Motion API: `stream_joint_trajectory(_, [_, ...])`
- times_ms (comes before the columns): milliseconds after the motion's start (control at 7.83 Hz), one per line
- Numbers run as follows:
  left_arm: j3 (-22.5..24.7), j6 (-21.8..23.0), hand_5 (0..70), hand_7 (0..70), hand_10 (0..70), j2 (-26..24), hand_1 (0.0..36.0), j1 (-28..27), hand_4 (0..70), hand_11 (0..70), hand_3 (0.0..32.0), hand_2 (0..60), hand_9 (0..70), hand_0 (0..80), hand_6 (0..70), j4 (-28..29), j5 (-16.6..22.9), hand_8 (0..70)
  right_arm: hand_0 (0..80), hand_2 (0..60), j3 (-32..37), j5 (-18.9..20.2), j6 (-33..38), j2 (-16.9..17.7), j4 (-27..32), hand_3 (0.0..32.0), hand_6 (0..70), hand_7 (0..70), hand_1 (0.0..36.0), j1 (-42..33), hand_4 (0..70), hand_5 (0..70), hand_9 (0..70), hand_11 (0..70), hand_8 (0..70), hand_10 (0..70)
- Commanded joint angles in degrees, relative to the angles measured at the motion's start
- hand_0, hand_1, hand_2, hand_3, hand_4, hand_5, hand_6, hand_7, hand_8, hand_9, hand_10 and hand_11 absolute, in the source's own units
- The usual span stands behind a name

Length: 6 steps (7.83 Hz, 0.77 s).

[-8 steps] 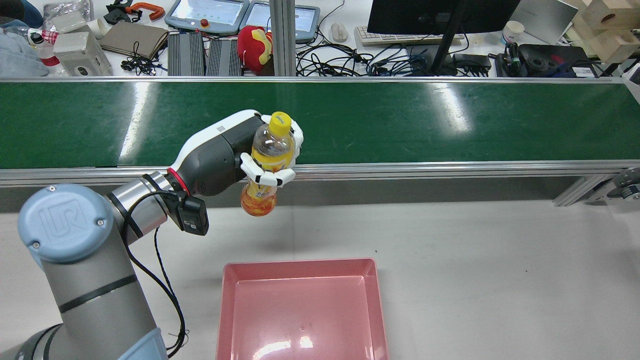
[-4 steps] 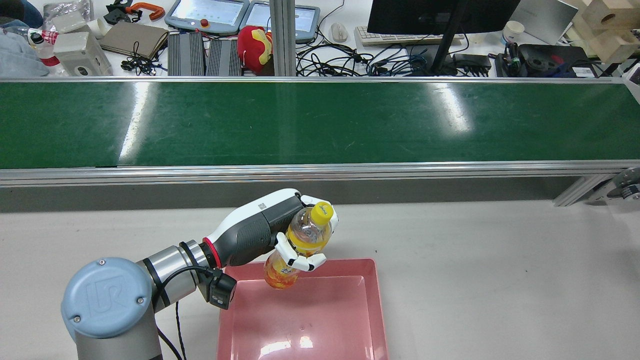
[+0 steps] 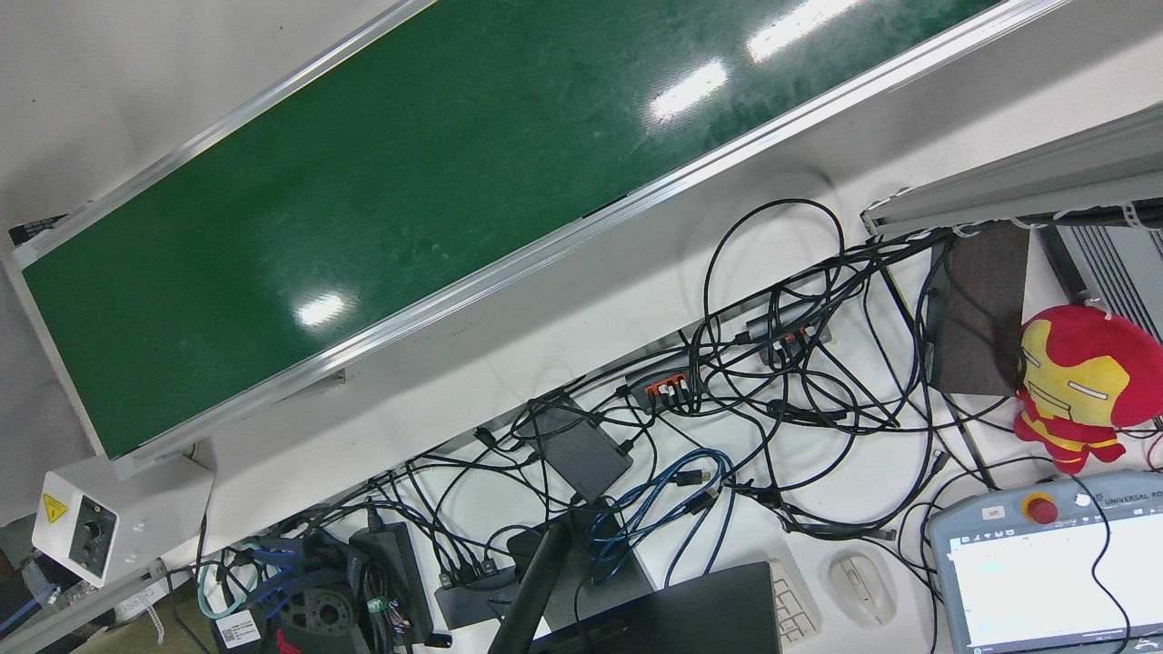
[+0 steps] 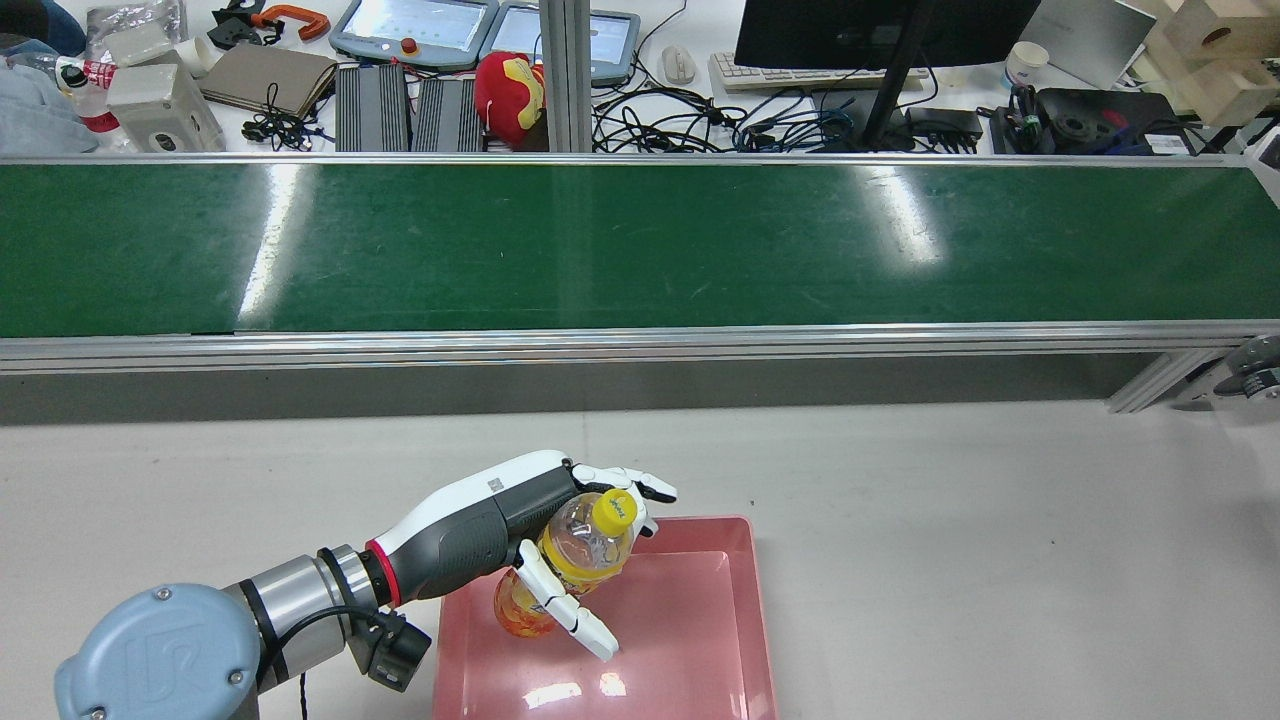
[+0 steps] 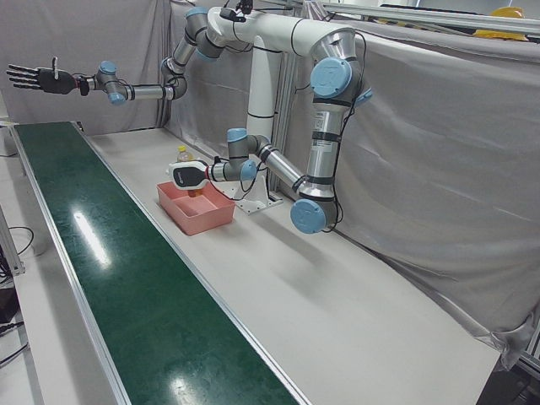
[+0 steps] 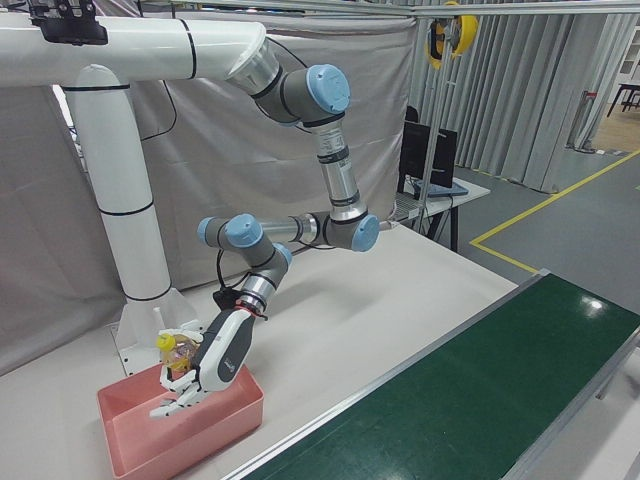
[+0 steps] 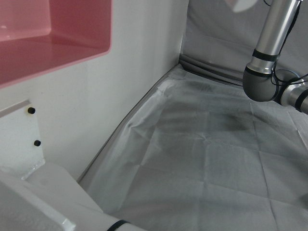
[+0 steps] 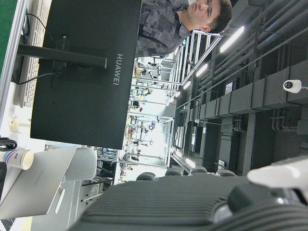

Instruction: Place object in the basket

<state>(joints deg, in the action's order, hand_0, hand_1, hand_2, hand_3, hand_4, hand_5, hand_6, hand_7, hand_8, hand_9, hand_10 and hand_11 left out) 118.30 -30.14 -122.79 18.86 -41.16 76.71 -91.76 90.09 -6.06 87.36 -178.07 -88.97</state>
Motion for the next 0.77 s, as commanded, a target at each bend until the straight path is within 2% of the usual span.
stream_joint_trajectory(0, [1.14,0.08,40.9,6.1,15.4,3.17,8.6,-0.58,11.0,24.0,0.0,0.0,7.8,54.3,0.0,1.53,0.02,5.7,0.0,0.0,0.0,0.0,0.0,0.0,0.0,0.0,0.0,0.0,0.0,0.03,0.0,0.0,0.0,0.0,0.0,0.0])
stream_joint_trajectory(128, [1.49,0.43,27.2,4.5,9.3,3.09,8.6,-0.23,7.9,15.3,0.0,0.0,0.0,52.4,0.0,2.14,0.1,0.0,0.0,0.0,0.0,0.0,0.0,0.0,0.0,0.0,0.0,0.0,0.0,0.03,0.0,0.0,0.0,0.0,0.0,0.0])
stream_joint_trajectory(255, [3.14,0.43,20.1,3.3,7.5,3.09,8.3,0.04,4.8,12.7,0.0,0.0,0.0,52.9,0.0,2.05,0.1,0.0,0.0,0.0,0.0,0.0,0.0,0.0,0.0,0.0,0.0,0.0,0.0,-0.06,0.0,0.0,0.0,0.0,0.0,0.0])
stream_joint_trajectory(383, [4.9,0.43,18.7,2.9,6.3,3.0,9.5,0.47,3.9,11.2,0.8,0.0,0.0,55.4,0.0,1.18,0.1,0.0,0.0,0.0,0.0,0.0,0.0,0.0,0.0,0.0,0.0,0.0,0.0,-0.06,0.0,0.0,0.0,0.0,0.0,0.0])
stream_joint_trajectory(638, [6.76,0.52,20.0,2.7,5.7,3.09,11.0,1.96,4.1,10.4,0.2,0.0,0.0,56.6,0.0,-0.06,0.1,0.0,0.0,0.0,0.0,0.0,0.0,0.0,0.0,0.0,0.0,0.0,0.0,-0.06,0.0,0.0,0.0,0.0,0.0,0.0])
